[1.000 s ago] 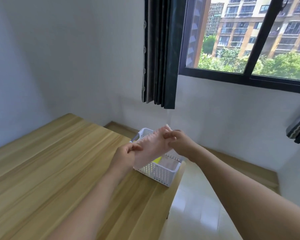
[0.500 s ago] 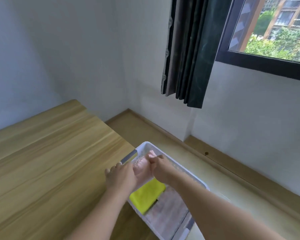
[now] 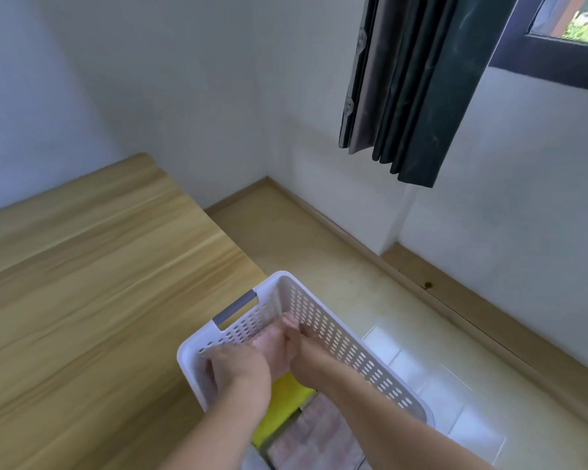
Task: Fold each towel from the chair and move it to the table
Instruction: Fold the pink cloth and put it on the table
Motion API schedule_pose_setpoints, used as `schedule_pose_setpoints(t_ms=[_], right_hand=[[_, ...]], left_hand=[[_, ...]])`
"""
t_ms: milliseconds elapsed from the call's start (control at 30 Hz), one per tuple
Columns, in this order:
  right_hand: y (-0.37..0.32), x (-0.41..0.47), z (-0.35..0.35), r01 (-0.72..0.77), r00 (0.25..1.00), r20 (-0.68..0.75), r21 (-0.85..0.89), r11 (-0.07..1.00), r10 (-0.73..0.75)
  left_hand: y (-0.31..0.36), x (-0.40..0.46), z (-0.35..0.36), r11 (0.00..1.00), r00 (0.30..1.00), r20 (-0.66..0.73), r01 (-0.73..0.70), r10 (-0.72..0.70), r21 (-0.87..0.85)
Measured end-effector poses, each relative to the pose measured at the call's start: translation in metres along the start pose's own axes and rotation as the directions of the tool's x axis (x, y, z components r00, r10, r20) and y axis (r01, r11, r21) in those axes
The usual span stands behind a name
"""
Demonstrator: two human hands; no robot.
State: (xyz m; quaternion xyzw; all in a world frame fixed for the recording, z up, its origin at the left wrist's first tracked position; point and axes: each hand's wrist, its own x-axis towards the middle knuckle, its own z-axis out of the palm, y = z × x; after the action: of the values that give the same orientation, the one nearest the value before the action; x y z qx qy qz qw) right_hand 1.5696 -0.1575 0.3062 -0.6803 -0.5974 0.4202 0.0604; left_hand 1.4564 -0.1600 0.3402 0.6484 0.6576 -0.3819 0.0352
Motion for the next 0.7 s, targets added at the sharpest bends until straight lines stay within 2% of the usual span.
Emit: schedule_pose_setpoints(t_ms=[67, 133, 233, 367, 500, 567, 633, 700], right_hand=[[-0.002, 0.003, 0.000, -0.010, 1.000, 0.029, 0.010, 1.000, 0.010], [-0.003, 0.005, -0.001, 0.000, 0.999, 0.047, -0.022, 1.000, 0.001], [0.000, 0.005, 0.001, -0.002, 0.995, 0.095, -0.073, 0.997, 0.009], [0.012, 0.009, 0.009, -0.026, 0.991, 0.134, -0.029, 0.999, 0.030], [0.011, 0.004, 0.003, -0.042, 0.991, 0.130, -0.003, 0.999, 0.042], [0.004, -0.008, -0.004, -0.035, 0.993, 0.113, -0.008, 0.999, 0.036], [-0.002, -0.028, -0.015, -0.024, 0.997, 0.072, -0.053, 0.998, 0.028], [-0.010, -0.052, -0.024, -0.034, 0.999, 0.025, -0.069, 0.997, 0.036]], left_hand=[[0.009, -0.005, 0.003, 0.998, 0.991, -0.122, -0.044, 0.048, 0.034], [0.010, -0.007, 0.010, 0.992, 0.979, -0.168, -0.121, 0.113, -0.034], [0.004, 0.003, 0.028, 0.970, 0.980, -0.056, -0.198, 0.192, -0.143], [0.005, 0.013, 0.033, 0.970, 0.982, 0.100, -0.140, 0.162, -0.200], [0.004, 0.015, 0.021, 0.959, 0.976, 0.162, -0.102, 0.148, -0.264], [0.006, 0.008, -0.003, 0.862, 0.971, 0.099, -0.145, 0.219, -0.485], [0.002, -0.004, -0.021, 0.729, 0.950, -0.066, -0.278, 0.306, -0.625], [-0.018, -0.033, -0.025, 0.812, 0.935, -0.115, -0.349, 0.335, -0.468]])
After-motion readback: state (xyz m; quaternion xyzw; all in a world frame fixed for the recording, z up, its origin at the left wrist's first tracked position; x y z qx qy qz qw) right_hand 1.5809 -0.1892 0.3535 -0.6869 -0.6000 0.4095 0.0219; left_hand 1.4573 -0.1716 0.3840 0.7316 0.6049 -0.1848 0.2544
